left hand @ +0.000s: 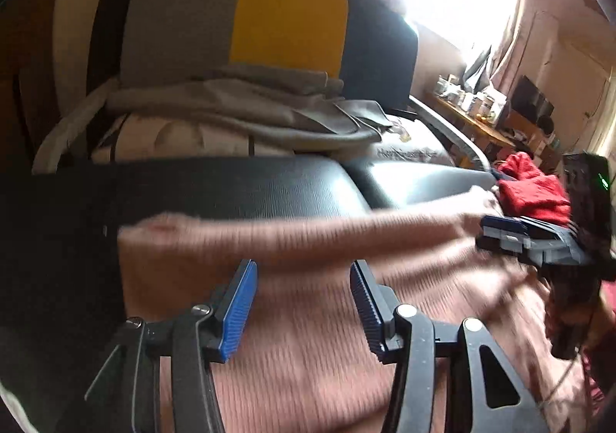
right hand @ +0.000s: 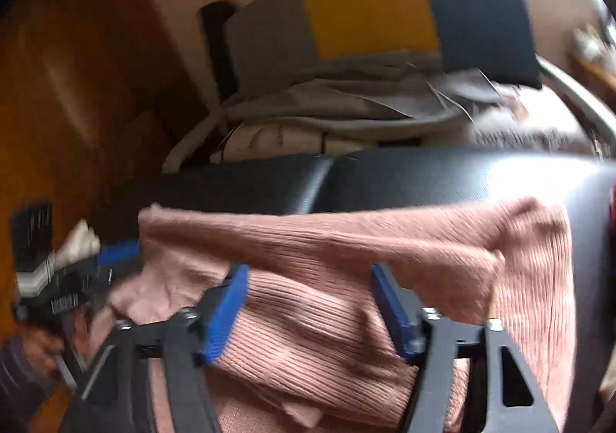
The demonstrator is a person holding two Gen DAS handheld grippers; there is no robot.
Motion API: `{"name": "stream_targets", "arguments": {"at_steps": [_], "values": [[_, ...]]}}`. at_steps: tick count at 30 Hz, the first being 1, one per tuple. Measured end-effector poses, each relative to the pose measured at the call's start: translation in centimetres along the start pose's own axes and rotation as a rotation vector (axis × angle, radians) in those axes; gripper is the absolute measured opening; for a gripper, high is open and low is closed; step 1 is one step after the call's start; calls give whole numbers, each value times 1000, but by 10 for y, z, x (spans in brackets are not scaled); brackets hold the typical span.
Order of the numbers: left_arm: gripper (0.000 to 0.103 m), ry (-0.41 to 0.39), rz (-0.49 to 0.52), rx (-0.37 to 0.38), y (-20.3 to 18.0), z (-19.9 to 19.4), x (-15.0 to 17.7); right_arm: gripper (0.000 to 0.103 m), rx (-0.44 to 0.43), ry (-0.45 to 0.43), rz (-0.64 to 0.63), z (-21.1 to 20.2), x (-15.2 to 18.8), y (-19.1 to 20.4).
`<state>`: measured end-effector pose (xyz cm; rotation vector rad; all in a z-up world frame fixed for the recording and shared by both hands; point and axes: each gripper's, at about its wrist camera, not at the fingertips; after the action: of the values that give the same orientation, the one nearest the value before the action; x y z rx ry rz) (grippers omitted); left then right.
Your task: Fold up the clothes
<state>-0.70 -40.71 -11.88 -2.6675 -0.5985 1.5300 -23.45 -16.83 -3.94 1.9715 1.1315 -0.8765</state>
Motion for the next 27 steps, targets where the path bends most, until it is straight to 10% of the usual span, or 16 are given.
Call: {"name": "stream_targets", "arguments": {"at_steps": [6,14,20,27], "values": [[56,92,-23,-77,19,53,2,86,172,63,-146,41,3,-15],[57,62,-43,-73,26,58,2,94,163,44,-135,47,6,-22],[55,-37,-252,-31,43,-22,-11,94,150,42,-136,19,0,-17],[56,-43,-334,1,40,-139,69,100,69,51,-111,-71,41,-5]]}}
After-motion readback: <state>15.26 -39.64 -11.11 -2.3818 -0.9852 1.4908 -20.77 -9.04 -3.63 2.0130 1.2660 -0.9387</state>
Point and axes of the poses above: each gripper's, at about its wrist camera, not at the fingertips, and z roughly the way its jaws point, y to its left, x to its underside, and after that the axes turned 11 degrees about -y, right-handed
